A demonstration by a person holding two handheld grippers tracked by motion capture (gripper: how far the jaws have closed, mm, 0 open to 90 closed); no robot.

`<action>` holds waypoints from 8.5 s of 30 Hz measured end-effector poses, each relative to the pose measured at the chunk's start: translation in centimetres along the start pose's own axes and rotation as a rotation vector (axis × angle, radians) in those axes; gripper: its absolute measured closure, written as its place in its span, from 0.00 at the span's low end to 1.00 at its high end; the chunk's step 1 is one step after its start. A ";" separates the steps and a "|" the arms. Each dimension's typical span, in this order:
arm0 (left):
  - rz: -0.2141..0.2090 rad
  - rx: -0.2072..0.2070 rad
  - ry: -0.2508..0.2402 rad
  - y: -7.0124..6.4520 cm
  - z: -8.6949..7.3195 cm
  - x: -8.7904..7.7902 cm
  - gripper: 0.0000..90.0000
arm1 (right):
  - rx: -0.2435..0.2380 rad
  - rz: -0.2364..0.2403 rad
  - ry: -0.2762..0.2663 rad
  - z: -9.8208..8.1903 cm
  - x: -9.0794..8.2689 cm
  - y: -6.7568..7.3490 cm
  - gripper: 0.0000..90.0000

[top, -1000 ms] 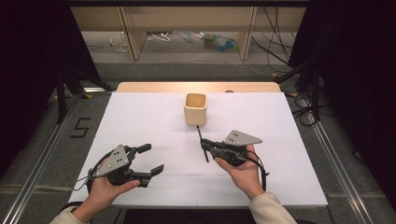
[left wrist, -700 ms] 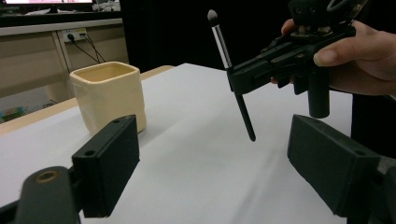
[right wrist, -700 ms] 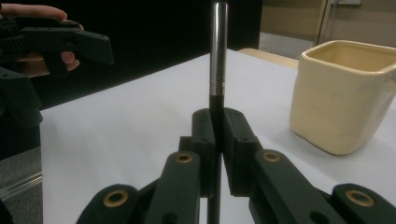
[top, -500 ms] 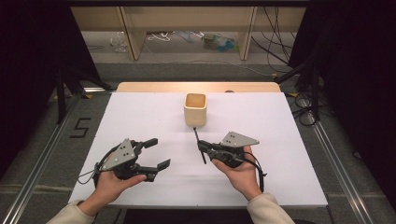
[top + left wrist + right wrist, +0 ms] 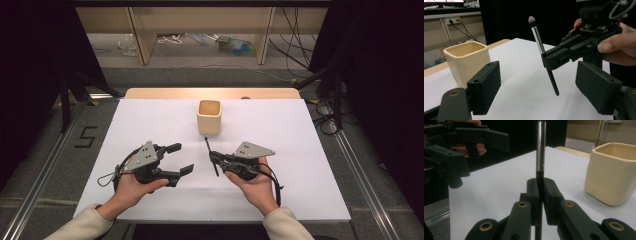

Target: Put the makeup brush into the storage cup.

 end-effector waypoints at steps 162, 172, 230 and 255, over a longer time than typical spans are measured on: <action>0.082 0.005 -0.105 5.6 5.8 4.1 0.93 | -0.007 -0.290 -0.027 -1.9 -10.6 -4.8 0.31; 0.088 -0.022 -0.105 5.7 6.4 4.3 0.93 | -0.003 -0.289 -0.037 -2.1 -10.5 -4.8 0.31; 0.132 -0.003 -0.129 8.6 9.4 6.1 0.93 | 0.010 -0.291 -0.026 -2.7 -10.3 -5.0 0.30; 0.146 -0.006 -0.131 9.7 10.0 7.0 0.93 | 0.015 -0.283 -0.017 -2.8 -10.1 -4.9 0.30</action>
Point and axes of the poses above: each handheld gripper's, and its own axes: x roughly forward along the jaws, z roughly out of its top, y roughly to its left, the point moved 8 cm from there along x, roughly forward along the jaws, and after that the axes turned 1 degree about y, right-handed, at the moved point
